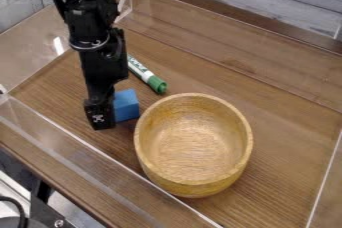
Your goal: Put the blue block in the brown bowl
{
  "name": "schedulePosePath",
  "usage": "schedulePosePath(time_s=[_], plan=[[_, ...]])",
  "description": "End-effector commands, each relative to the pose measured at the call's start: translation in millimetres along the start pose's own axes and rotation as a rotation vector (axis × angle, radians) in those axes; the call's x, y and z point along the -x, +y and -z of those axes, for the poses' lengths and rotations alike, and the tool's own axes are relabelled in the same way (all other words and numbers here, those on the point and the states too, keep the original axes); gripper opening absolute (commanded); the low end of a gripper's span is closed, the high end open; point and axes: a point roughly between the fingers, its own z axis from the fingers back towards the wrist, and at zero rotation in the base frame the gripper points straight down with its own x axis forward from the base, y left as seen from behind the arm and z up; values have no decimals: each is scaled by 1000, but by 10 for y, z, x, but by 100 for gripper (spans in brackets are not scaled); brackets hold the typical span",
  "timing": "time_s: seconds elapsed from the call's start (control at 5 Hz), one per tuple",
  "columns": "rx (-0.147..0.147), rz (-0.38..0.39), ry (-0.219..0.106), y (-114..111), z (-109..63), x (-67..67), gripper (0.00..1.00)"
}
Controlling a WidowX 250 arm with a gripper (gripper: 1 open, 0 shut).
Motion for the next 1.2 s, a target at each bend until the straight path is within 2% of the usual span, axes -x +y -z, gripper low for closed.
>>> schedulePosePath(time_s=[0.0,0.4,0.6,0.8,1.0], plan=[[-26,-10,-19,37,-57,-15,100],[-26,-16,-37,21,-60,-34,100],[-28,-12,-44,25,-41,-58,0],[-26,-14,-49,26,-24,-72,0],[-24,-20,-49,36,-85,-88,0]])
